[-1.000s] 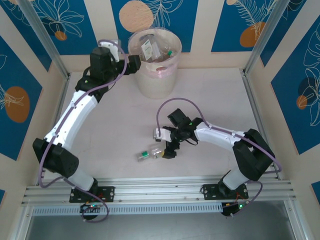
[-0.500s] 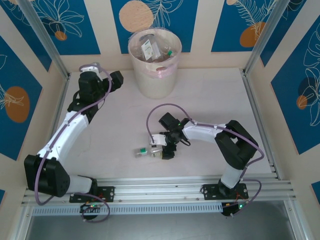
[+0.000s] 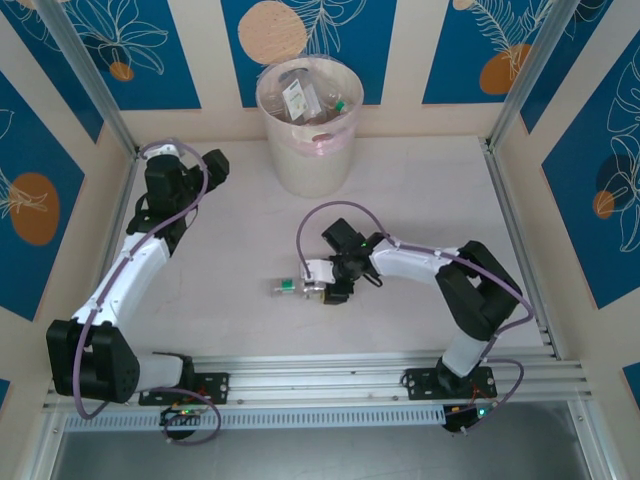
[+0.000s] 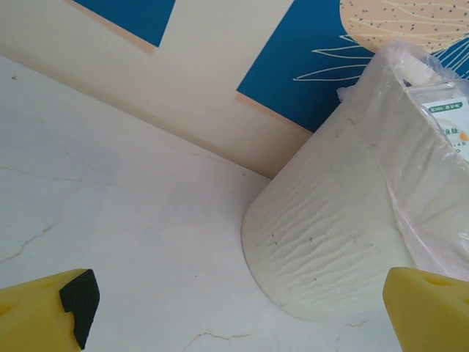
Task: Put the plastic bottles in the bin
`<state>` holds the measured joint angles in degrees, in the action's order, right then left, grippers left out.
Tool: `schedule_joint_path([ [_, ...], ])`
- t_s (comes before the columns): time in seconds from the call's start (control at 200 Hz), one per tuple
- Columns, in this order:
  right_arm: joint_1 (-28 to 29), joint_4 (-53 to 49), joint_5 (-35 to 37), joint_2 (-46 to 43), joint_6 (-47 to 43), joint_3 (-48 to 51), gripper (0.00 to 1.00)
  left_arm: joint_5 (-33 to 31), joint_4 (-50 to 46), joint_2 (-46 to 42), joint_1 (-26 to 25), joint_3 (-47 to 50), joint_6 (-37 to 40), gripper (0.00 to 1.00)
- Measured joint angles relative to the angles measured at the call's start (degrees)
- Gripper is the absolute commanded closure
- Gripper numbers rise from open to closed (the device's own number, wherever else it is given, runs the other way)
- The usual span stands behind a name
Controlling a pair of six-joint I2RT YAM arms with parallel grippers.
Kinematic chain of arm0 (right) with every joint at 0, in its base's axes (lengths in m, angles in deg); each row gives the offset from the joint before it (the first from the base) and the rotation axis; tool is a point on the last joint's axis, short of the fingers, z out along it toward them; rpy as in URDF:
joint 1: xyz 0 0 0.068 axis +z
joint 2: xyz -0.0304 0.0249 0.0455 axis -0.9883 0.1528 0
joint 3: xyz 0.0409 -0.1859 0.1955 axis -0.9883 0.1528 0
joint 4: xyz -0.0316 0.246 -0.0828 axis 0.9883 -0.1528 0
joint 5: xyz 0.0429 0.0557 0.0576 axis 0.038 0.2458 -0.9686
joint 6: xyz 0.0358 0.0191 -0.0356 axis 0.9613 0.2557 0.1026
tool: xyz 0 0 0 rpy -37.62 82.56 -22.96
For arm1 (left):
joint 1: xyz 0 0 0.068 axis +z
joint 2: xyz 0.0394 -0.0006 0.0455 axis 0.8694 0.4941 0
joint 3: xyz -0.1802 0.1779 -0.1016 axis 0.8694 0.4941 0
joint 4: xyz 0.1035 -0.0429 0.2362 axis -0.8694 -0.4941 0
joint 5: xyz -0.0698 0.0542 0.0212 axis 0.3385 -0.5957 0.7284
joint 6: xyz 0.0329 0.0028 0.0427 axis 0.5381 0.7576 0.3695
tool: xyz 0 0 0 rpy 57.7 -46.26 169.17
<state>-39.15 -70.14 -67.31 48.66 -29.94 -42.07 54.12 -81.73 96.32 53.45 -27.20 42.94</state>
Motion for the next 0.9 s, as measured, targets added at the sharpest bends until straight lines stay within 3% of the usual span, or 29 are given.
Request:
schedule_joint_path([
  [0.19,-3.67,1.2,-1.14,-7.52,0.28,-0.63,0.8,0.02,1.7,-0.04,1.4,1.4,-1.11,0.0],
  [0.415,-10.82,2.75,-6.36,-14.78,-0.96,-8.22,0.81,0.26,3.06,-0.04,2.99,4.17,-2.8,0.0],
  [0.655,-14.64,2.6,-8.98,-11.67,-7.43,-22.77,0.84,1.31,4.57,-0.04,4.61,5.01,-4.07,0.0],
  [0.9,-18.86,-2.49,-11.56,-0.55,-15.45,-42.45,0.82,2.27,4.7,-0.04,6.54,5.62,-4.26,0.0],
])
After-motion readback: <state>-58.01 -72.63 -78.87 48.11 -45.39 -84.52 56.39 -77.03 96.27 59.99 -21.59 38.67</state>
